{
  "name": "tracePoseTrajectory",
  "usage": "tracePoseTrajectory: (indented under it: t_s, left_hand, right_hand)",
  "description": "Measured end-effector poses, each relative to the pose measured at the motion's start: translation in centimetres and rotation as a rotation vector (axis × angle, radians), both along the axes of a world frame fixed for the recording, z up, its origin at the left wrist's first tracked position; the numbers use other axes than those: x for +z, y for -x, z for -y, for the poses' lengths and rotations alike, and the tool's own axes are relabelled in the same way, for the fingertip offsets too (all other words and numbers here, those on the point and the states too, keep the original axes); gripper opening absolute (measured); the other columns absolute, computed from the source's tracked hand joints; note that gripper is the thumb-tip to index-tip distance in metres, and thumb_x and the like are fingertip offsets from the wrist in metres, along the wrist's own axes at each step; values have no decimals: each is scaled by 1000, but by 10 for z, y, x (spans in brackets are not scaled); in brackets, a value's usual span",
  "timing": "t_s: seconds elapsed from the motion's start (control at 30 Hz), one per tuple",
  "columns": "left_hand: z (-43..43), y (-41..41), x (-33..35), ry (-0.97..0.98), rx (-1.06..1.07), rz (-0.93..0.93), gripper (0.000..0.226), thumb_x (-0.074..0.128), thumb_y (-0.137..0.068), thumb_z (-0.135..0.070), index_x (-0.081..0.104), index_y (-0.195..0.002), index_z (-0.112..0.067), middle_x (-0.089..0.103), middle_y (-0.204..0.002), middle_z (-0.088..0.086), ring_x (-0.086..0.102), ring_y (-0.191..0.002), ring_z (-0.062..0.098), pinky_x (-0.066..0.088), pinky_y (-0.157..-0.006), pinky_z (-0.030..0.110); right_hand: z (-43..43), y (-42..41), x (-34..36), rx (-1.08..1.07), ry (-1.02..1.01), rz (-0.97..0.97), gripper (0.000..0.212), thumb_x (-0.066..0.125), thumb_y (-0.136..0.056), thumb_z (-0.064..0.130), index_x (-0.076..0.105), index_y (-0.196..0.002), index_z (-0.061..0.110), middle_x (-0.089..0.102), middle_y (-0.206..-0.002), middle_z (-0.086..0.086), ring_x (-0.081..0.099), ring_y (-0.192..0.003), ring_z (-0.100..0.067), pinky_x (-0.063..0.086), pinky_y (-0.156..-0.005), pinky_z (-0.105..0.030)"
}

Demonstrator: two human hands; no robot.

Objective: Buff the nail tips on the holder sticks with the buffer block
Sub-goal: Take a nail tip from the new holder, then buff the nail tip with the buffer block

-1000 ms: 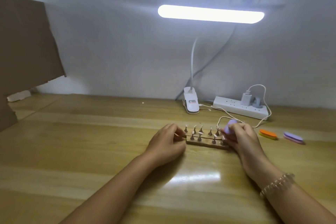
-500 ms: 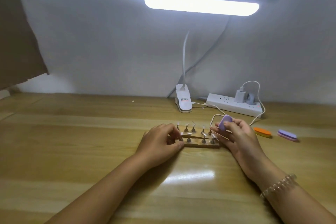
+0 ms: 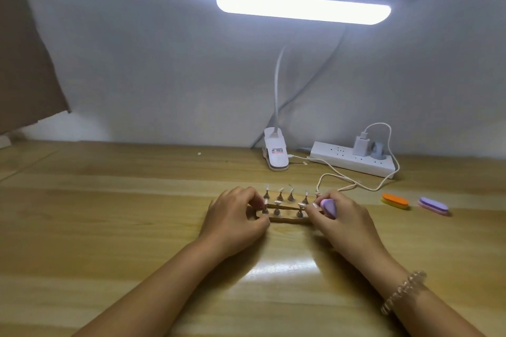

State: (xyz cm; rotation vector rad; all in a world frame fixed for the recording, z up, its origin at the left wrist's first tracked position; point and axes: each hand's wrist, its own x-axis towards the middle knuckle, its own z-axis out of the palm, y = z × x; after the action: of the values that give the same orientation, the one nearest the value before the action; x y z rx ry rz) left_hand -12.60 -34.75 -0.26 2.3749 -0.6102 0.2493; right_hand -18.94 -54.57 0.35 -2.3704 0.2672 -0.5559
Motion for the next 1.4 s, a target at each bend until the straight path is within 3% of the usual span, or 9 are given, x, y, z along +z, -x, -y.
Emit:
tracePoseTrajectory:
  t_s: [0.1, 0.23, 0.5, 0.67, 0.77, 0.9, 1.13, 1.27, 1.4]
  left_hand:
    - [-1, -3, 1, -28, 11, 3, 14, 68, -85, -36, 54, -86, -37, 62, -99, -15, 58, -97, 11, 44, -92, 34]
    - [-5, -8, 4, -44, -8, -18, 13, 70, -86, -38, 56, -85, -39, 62, -101, -17, 54, -93, 9, 44, -90, 31]
    - [-15, -7, 1, -33, 70, 15, 21, 68, -88, -36, 61, -107, -30, 60, -111, -13, 56, -105, 13, 46, -92, 33]
    - [-3, 12, 7, 14, 35, 206, 27, 70, -81, -40, 50, -96, -29, 54, -97, -14, 50, -86, 8, 41, -75, 28]
    - [18, 29, 2, 157, -210, -44, 21, 70, -82, -29, 55, -96, -28, 66, -99, -13, 60, -79, 4, 53, -77, 33]
    - [25, 29, -5, 397, -332, -258, 21, 66, -91, -6, 58, -104, -20, 71, -95, -4, 61, -69, 4, 53, -66, 26]
    - [17, 18, -2, 393, -349, -257, 10, 71, -90, -10, 68, -93, -20, 76, -95, 1, 69, -78, 7, 55, -71, 28]
    - [12, 15, -3, 400, -354, -256, 18, 68, -90, -8, 62, -87, -25, 72, -88, 1, 68, -76, 17, 57, -74, 44]
    - [14, 18, -5, 344, -340, -210, 18, 68, -89, -16, 57, -84, -29, 65, -76, -13, 62, -61, 10, 56, -61, 34]
  right_hand:
    - [3, 1, 0, 23, 13, 36, 18, 69, -87, 33, 67, -84, 15, 69, -78, 3, 64, -78, -19, 52, -73, -34]
    - [5, 3, 2, 90, -62, 52, 9, 72, -87, 29, 73, -89, 20, 71, -82, 12, 64, -81, -8, 49, -73, -27]
    - [6, 10, 5, 182, -128, 97, 8, 70, -88, 24, 74, -95, 21, 73, -87, 9, 65, -83, -2, 51, -79, -28]
    - [-4, 15, 6, 306, -164, 112, 7, 73, -86, 23, 75, -92, 24, 74, -89, 11, 65, -86, 1, 49, -77, -19]
    - [-11, 17, 5, 347, -181, 147, 6, 73, -86, 20, 74, -92, 19, 73, -89, 7, 67, -86, -6, 51, -80, -28]
    - [-15, 19, 4, 344, -210, 140, 5, 71, -87, 20, 72, -92, 17, 72, -87, 0, 67, -83, -16, 53, -79, -37]
    - [-16, 28, 2, 338, -184, 88, 14, 74, -83, 31, 66, -95, 26, 69, -86, 0, 64, -79, -9, 51, -74, -29]
    - [-14, 26, 4, 242, -456, 22, 45, 63, -79, 52, 45, -101, 18, 51, -79, 0, 47, -59, -8, 37, -56, -21]
    - [-12, 23, 0, 242, -469, 12, 25, 49, -97, 32, 36, -94, 11, 46, -77, -3, 40, -63, -12, 31, -63, -31]
